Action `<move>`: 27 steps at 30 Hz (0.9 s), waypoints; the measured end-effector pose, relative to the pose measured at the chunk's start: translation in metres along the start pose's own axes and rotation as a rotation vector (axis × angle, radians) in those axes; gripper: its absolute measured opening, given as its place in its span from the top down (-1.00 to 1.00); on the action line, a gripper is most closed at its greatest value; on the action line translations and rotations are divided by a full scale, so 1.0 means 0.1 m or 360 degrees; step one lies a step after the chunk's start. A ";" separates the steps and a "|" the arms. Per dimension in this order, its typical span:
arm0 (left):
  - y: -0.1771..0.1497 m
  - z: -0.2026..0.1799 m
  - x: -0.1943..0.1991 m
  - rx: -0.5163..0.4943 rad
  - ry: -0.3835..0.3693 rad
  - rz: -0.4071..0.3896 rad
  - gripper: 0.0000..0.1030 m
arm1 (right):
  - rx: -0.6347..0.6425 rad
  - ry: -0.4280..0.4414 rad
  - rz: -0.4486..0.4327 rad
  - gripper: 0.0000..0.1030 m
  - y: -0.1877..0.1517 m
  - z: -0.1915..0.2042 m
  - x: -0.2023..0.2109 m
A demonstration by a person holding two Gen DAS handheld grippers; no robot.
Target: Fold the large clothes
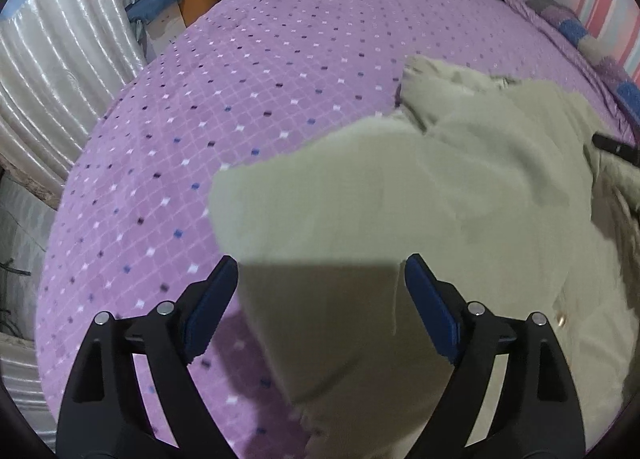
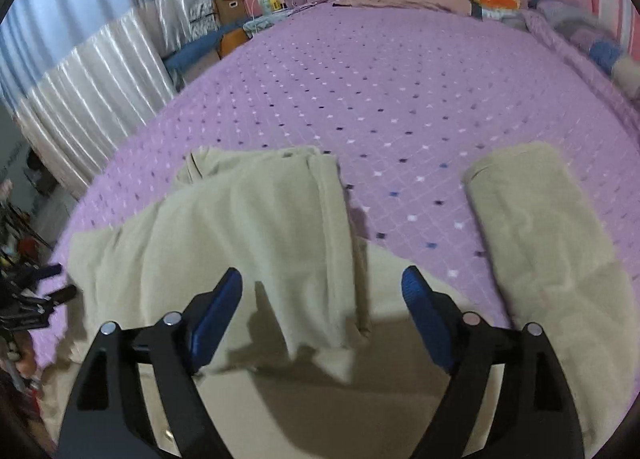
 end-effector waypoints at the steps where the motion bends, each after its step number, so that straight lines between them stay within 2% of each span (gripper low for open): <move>1: 0.04 0.00 -0.05 0.0027 -0.0022 0.0008 -0.78 | -0.0030 0.0024 0.0030 -0.59 -0.01 -0.02 -0.06; 3: 0.08 0.00 -0.20 0.0096 -0.0019 0.0030 -0.86 | -0.0024 0.0043 0.0100 -0.57 -0.06 0.03 -0.24; 6: 0.03 -0.04 -0.30 0.0111 0.0061 0.0001 -0.94 | 0.0100 0.0039 0.0084 -0.45 -0.12 0.27 -0.34; 7: 0.01 -0.05 -0.32 0.0100 0.0079 -0.0010 -0.94 | 0.0127 0.0012 0.0061 -0.34 -0.15 0.32 -0.34; 9: -0.03 -0.09 -0.34 0.0058 0.0116 -0.0031 -0.94 | 0.0117 -0.0021 0.0005 0.14 -0.17 0.36 -0.32; 10: -0.04 -0.10 -0.35 0.0050 0.0123 -0.0036 -0.94 | 0.0076 -0.0052 -0.0026 0.50 -0.18 0.35 -0.30; 13: -0.04 -0.10 -0.32 0.0056 0.0129 -0.0019 -0.94 | -0.0019 -0.0048 -0.0088 0.71 -0.19 0.33 -0.17; 16: -0.06 -0.07 -0.25 0.0078 0.0115 0.0007 -0.94 | -0.0027 -0.0103 -0.0190 0.75 -0.22 0.42 0.14; 18: -0.10 -0.05 -0.12 0.0084 0.0128 -0.0035 -0.94 | -0.0010 -0.0163 -0.0284 0.75 -0.33 0.55 0.46; 21: -0.16 -0.04 0.11 0.0073 0.0089 -0.0105 -0.94 | 0.0005 -0.0269 -0.0326 0.76 -0.55 0.67 0.89; 24: -0.24 -0.07 0.31 0.0062 0.0002 -0.0144 -0.94 | -0.0010 -0.0373 -0.0284 0.76 -0.77 0.58 1.08; 27: -0.26 -0.12 0.24 0.0065 -0.0014 -0.0083 -0.94 | -0.0096 -0.0341 -0.0085 0.72 -1.00 0.29 0.91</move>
Point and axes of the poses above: each gripper's, at about its wrist camera, not at the fingertips, and x roughly against the way its jaws point, z to its left, y to its top, the point moved 1 cm from there along -x, roughly the way its jaws point, and after that the axes turned 9 degrees about x, right-handed, at the moved point
